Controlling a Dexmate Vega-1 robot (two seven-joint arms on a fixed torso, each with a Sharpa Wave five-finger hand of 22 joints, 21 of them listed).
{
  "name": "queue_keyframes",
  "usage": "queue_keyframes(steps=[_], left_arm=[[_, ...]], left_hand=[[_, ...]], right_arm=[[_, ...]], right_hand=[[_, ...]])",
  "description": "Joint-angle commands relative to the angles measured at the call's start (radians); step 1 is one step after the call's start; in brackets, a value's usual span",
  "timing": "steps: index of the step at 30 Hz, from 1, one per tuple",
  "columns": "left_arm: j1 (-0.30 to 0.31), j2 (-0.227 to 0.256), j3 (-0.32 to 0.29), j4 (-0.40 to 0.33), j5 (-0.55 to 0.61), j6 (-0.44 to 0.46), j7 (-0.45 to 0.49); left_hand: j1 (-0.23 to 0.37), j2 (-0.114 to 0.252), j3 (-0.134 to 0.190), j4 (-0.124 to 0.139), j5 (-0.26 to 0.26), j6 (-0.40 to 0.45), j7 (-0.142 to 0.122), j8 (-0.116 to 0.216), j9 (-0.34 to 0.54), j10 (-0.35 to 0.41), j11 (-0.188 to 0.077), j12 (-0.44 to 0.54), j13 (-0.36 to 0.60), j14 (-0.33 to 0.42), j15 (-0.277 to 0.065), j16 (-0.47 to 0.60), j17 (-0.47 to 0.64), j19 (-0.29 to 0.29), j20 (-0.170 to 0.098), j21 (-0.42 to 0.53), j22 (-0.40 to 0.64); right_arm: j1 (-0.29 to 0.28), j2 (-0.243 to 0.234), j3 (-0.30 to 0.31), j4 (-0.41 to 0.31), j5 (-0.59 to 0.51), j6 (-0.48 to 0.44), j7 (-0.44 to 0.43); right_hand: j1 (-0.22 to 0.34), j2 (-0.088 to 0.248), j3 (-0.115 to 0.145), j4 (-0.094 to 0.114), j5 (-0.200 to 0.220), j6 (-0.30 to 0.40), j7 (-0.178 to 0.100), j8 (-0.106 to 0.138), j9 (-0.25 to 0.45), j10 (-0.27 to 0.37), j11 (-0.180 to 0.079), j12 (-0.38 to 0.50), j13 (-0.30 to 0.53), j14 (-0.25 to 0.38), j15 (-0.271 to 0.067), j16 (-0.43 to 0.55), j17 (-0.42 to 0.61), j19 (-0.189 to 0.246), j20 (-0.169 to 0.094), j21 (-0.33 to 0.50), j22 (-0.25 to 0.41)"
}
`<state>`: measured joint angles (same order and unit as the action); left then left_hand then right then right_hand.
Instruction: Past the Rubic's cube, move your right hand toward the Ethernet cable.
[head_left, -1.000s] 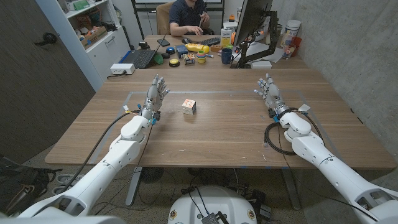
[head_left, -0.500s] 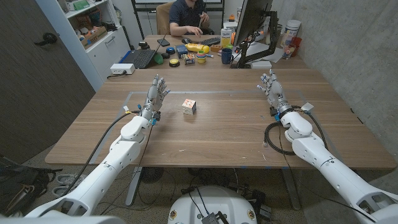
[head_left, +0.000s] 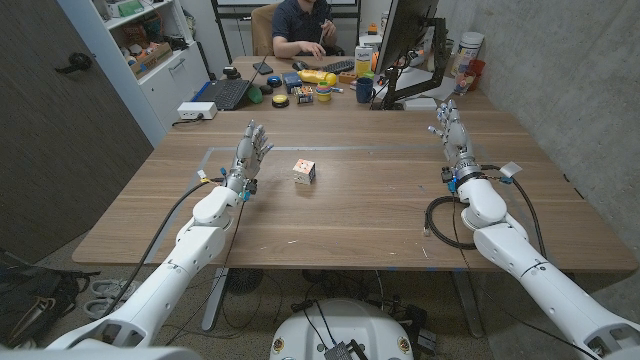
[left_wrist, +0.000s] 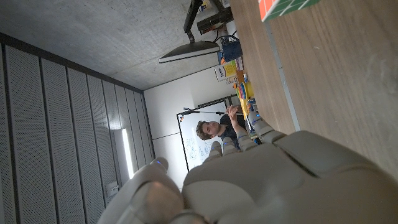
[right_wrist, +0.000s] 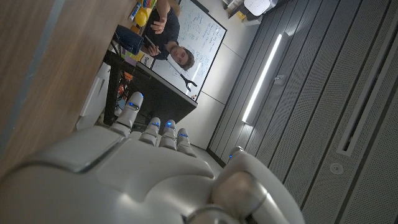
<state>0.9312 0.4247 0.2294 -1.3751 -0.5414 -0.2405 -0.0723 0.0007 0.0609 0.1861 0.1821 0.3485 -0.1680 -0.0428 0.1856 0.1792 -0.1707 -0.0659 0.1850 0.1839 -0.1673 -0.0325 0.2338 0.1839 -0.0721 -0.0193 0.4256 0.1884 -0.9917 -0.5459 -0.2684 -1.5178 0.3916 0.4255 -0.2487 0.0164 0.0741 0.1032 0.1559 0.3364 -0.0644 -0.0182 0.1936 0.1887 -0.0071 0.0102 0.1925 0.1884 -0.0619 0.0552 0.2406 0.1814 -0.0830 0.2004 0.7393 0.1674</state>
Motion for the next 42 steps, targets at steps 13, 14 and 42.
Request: queue_keyframes(steps=[13,14,42], left_arm=[[-0.042,-0.042,-0.033,0.082,0.017,-0.005,-0.073],[-0.044,-0.043,-0.033,0.085,0.018,-0.005,-0.076],[-0.089,-0.062,-0.037,0.148,0.034,-0.001,-0.116]], left_hand=[[-0.001,0.078,-0.012,0.0,0.006,-0.085,-0.002,0.003,0.005,-0.036,-0.003,0.004,0.005,-0.042,-0.007,0.002,0.005,-0.004,0.001,-0.003,0.004],[-0.001,0.078,-0.012,0.0,0.006,-0.084,-0.002,0.003,0.005,-0.036,-0.003,0.004,0.005,-0.042,-0.007,0.002,0.005,-0.005,0.0,-0.004,0.004],[-0.001,0.08,-0.02,0.0,0.009,-0.085,-0.002,0.003,0.005,-0.035,-0.002,0.005,0.005,-0.041,-0.007,0.001,0.005,-0.003,0.001,-0.009,0.005]], right_arm=[[-0.229,-0.05,0.16,-0.357,-0.484,-0.29,-0.38],[-0.238,-0.049,0.164,-0.366,-0.502,-0.303,-0.39],[-0.381,-0.065,0.164,-0.559,-0.957,-0.748,-0.5]], right_hand=[[0.008,-0.062,-0.051,-0.011,-0.01,0.005,-0.03,0.003,0.002,0.012,-0.017,0.012,0.002,0.051,0.019,0.002,-0.001,0.04,0.013,-0.022,0.002],[0.007,-0.071,-0.059,-0.012,-0.011,0.009,-0.05,0.004,0.002,0.012,-0.018,0.012,0.002,0.054,0.021,-0.001,-0.001,0.047,0.013,-0.027,0.002],[0.142,-0.089,-0.082,-0.086,-0.028,-0.006,-0.202,0.02,0.007,-0.024,-0.103,0.049,0.007,0.089,-0.018,-0.029,0.002,0.004,0.016,-0.195,0.004]])
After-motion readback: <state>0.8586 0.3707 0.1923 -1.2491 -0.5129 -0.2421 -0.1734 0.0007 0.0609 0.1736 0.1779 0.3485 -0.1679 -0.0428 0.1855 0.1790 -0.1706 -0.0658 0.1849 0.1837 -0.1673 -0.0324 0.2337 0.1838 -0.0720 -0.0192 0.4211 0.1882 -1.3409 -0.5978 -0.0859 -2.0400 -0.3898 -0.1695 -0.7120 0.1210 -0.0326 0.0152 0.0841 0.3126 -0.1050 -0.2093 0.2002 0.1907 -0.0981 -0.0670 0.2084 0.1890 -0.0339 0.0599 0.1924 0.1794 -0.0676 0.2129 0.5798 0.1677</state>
